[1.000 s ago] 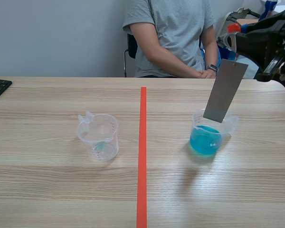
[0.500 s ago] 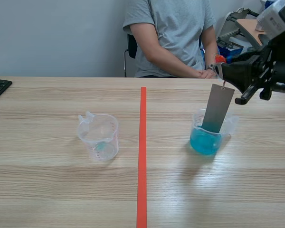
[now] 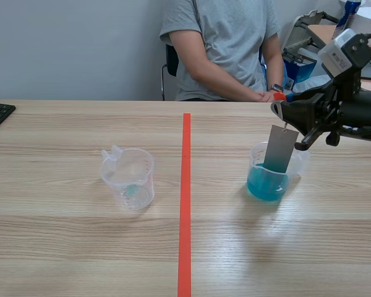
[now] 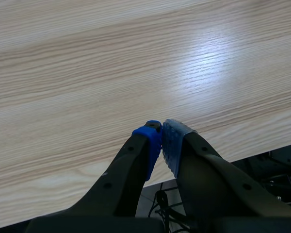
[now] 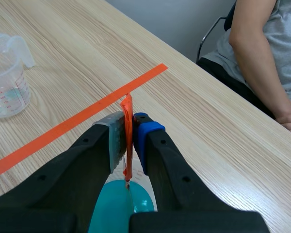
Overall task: Do the redox reaction experiment.
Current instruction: 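Lower the plate into the blue solution, then hold the plate still in the solution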
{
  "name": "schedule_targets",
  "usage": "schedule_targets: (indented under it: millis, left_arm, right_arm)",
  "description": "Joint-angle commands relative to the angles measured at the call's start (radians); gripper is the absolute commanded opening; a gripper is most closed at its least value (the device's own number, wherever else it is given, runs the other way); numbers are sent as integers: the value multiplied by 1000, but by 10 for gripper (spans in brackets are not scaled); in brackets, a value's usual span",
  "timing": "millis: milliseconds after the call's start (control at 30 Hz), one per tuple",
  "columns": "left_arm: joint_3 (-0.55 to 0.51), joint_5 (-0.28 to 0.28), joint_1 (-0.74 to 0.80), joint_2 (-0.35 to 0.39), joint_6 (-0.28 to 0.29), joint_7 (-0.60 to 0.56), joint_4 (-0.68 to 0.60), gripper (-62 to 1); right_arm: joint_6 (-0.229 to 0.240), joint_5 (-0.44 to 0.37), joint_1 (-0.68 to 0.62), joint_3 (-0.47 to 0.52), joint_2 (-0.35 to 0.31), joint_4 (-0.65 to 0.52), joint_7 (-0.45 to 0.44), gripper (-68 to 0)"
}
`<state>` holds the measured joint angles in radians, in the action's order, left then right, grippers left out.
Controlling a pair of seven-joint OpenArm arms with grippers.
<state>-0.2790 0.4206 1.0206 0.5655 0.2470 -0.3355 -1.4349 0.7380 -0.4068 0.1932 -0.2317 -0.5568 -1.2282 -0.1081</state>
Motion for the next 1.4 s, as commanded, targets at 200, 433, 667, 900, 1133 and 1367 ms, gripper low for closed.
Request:
schedule_targets:
  millis: [200,433,667,900,1133,1367]
  left_arm:
    - [44,5,-43,-1,3,-4,-6,-560]
    - [44,5,-43,-3,3,-4,-6,-560]
    - [44,5,-43,-3,3,-4,-6,-560]
    - [44,5,-43,-3,3,-4,-6,-560]
    - [44,5,-43,-3,3,-4,-6,-560]
    - [44,5,-43,-3,3,-4,-6,-560]
  right_arm:
    - [8,15,23,6,-13,-14,-15,-660]
    - [8,15,23,6,-13,-14,-14,-660]
    - [8,15,23,6,-13,-14,-14,-660]
    - [8,15,23,6,-13,-14,-14,-660]
    - [8,15,23,6,-13,-14,-14,-660]
    - [8,14,23,6,-13,-14,-15,-660]
